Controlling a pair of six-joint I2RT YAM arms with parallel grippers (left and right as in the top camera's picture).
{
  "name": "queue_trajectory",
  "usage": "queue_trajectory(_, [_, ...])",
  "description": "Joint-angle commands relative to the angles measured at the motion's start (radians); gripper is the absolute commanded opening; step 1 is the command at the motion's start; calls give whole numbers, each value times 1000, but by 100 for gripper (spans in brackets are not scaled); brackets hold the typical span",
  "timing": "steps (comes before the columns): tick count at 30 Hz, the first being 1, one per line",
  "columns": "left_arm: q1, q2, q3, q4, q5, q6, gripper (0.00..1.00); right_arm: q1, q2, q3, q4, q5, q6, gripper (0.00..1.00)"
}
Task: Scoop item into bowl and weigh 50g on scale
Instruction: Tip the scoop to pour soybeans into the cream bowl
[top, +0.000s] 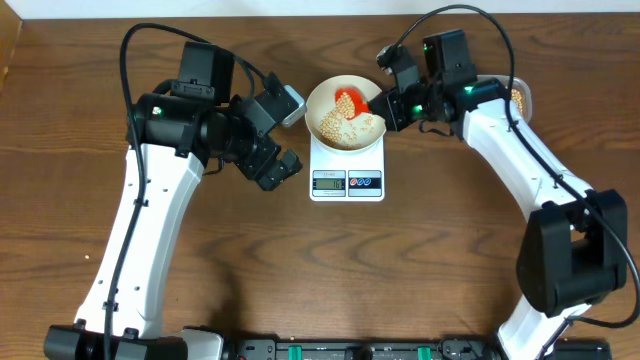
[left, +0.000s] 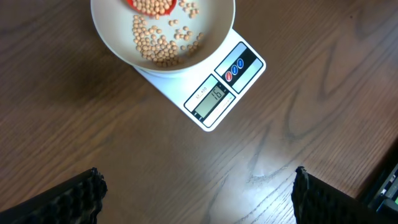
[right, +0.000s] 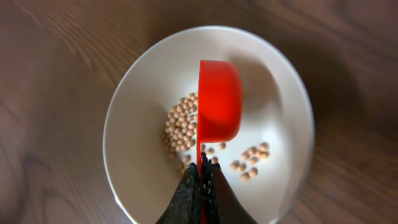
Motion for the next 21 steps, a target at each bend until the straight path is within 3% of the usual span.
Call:
queue_trajectory(1, [-3,-8,-4,-1,5,-8,98,6,-45,9,2,25,-44,1])
queue_trajectory(21, [-3,-8,-4,-1,5,-8,98,6,-47,9,-3,23,-69,1])
